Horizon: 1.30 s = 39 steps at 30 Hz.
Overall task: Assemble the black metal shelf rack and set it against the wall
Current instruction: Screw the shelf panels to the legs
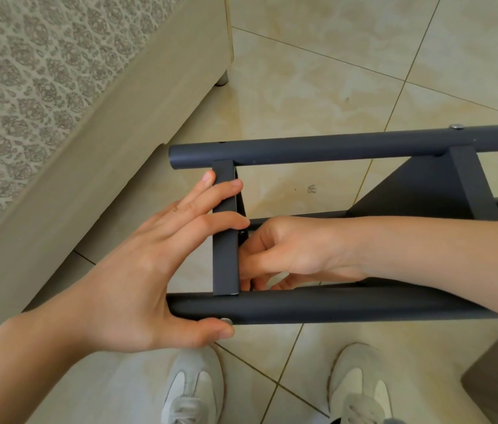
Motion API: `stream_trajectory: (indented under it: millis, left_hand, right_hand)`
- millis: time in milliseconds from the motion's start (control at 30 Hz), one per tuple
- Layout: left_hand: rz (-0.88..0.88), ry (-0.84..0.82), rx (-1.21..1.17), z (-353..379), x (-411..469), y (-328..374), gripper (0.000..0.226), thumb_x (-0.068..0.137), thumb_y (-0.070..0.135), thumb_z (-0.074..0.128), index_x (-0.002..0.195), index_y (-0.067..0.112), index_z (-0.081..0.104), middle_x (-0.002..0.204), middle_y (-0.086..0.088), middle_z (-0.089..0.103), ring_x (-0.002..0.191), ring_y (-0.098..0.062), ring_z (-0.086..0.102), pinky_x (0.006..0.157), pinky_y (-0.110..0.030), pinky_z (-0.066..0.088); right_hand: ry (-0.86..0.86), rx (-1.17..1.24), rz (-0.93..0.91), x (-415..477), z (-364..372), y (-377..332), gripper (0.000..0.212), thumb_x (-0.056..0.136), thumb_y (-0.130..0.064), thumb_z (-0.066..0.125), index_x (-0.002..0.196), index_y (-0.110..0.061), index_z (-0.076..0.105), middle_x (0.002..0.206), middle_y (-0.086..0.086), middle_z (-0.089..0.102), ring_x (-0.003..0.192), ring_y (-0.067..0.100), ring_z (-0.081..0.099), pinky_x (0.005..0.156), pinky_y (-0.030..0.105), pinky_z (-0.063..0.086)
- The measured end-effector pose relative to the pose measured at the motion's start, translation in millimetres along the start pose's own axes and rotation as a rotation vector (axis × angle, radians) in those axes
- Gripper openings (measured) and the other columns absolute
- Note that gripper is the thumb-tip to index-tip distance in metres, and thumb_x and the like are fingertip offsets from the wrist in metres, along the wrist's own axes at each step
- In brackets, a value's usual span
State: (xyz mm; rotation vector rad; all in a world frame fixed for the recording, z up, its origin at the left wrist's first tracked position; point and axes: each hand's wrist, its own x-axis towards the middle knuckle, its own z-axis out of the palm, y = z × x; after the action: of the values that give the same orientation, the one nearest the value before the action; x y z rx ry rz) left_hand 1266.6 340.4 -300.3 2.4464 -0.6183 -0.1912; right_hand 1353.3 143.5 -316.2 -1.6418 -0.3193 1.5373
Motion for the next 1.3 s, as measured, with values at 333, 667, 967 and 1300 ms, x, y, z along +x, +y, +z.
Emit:
stream_trajectory:
  millis: [333, 667, 967, 1300]
  left_hand:
    - [0.007, -0.005, -0.024, -0.4, 2.4, 0.3, 0.086, 0.067, 0.06, 0.073, 0.142, 0.035, 0.038, 0.167, 0.017, 0.014, 0.156, -0.015, 0.004, 0.12, -0.023, 0.013]
    - [0.011, 0.01, -0.023, 0.8, 1.3, 0.3, 0.09, 0.069, 0.061, 0.074, 0.146, 0.032, 0.038, 0.166, 0.015, 0.016, 0.156, -0.016, 0.006, 0.121, -0.024, 0.014]
    - [0.017, 0.011, -0.026, 1.2, 1.7, 0.0, 0.091, 0.069, 0.06, 0.074, 0.146, 0.029, 0.038, 0.167, 0.015, 0.016, 0.156, -0.016, 0.006, 0.121, -0.022, 0.013]
    - [0.022, 0.011, -0.035, 2.3, 0.8, -1.6, 0.089, 0.069, 0.059, 0.075, 0.146, 0.03, 0.039, 0.167, 0.014, 0.017, 0.156, -0.017, 0.006, 0.121, -0.022, 0.014]
  right_hand:
    - [-0.06, 0.054, 0.054, -3.5, -4.7, -2.2, 0.013, 0.09, -0.02, 0.063, 0.081, -0.017, 0.071, 0.076, -0.004, 0.069, 0.075, 0.012, 0.058, 0.068, 0.028, 0.043]
    - [-0.081, 0.078, 0.052, -2.2, -6.1, -0.8, 0.014, 0.088, -0.018, 0.064, 0.077, -0.019, 0.074, 0.079, 0.0, 0.07, 0.079, 0.014, 0.059, 0.078, 0.033, 0.046]
    - [-0.066, 0.06, 0.054, -1.1, -4.0, -0.9, 0.01, 0.088, -0.021, 0.065, 0.083, -0.017, 0.073, 0.08, -0.001, 0.069, 0.08, 0.014, 0.059, 0.076, 0.031, 0.047]
    - [-0.069, 0.052, 0.049, -0.5, -2.7, 0.0, 0.012, 0.088, -0.021, 0.065, 0.079, -0.018, 0.072, 0.077, -0.003, 0.069, 0.076, 0.012, 0.059, 0.076, 0.031, 0.045]
